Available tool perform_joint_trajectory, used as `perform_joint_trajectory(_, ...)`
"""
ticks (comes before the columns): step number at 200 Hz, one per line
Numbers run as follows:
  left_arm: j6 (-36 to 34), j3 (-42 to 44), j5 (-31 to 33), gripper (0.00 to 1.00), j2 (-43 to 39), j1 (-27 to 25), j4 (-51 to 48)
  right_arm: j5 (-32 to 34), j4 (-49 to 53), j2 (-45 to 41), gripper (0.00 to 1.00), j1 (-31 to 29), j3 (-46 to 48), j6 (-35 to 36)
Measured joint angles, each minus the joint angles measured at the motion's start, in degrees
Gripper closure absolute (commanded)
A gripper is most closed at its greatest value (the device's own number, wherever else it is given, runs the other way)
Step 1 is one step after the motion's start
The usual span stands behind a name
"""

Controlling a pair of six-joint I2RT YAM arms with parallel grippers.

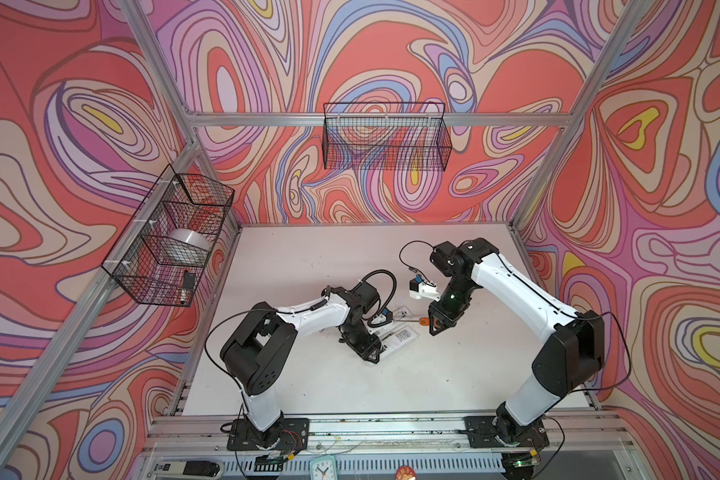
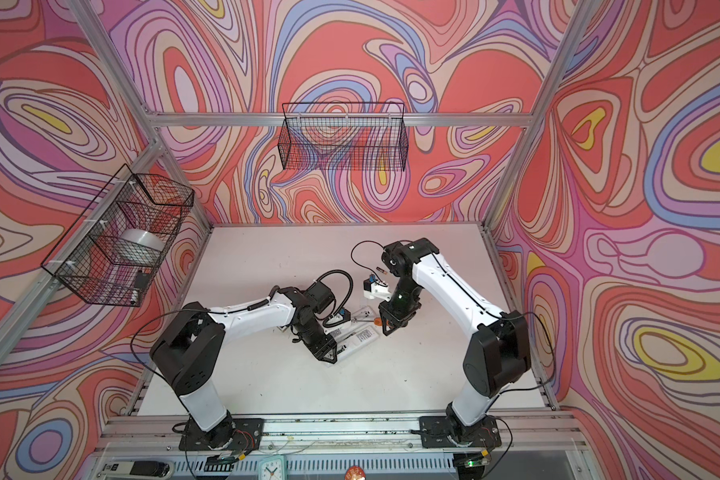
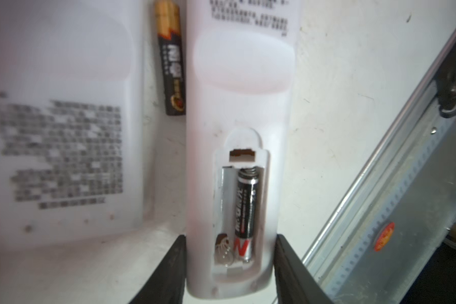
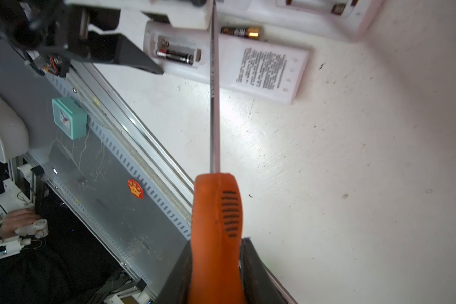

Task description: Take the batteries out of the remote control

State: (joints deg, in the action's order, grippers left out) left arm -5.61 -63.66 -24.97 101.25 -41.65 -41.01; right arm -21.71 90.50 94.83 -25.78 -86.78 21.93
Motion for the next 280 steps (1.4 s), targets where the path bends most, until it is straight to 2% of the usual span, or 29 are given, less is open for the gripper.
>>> perform_joint_trajectory(59,0.3,0.3,4.9,0.76,1.6,-2.5,4.1,1.1,2.7,-2.4,1.0,-0.4,5.8,3.8)
perform_joint_trajectory(93,-1.4,0.6,7.6,0.76,1.2,-4.6,5.0,1.9,2.8,-2.6,1.0,-0.6,5.2,3.6)
perform_joint_trajectory(120,-3.9,0.6,9.1,0.75,-0.9,-6.8,5.0,5.6,2.6,-3.1,1.0,1.0,1.6,3.0)
perform_joint_trajectory(166,-11.5,3.4,10.0,0.71,-10.6,-7.5,3.5,16.7,0.7,-9.0,1.0,10.9,-7.7,2.3)
perform_joint_trajectory(199,-21.4,6.0,8.7,0.66,-14.0,-11.0,1.0,18.5,-0.3,-10.3,1.0,12.2,-10.0,2.0)
perform_joint_trajectory(228,-29.8,4.0,7.4,0.66,-10.4,-13.4,-1.6,16.7,-1.3,-7.7,1.0,12.2,-10.3,1.3)
perform_joint_trajectory(259,-36.4,-6.2,7.4,0.63,0.0,-13.4,-2.7,12.4,-1.9,-6.6,1.0,12.2,-9.9,0.2)
perform_joint_trajectory(280,-39.2,-12.9,7.4,0.41,7.4,-13.4,-2.1,10.2,-2.6,-6.6,1.0,12.2,-8.6,-0.7)
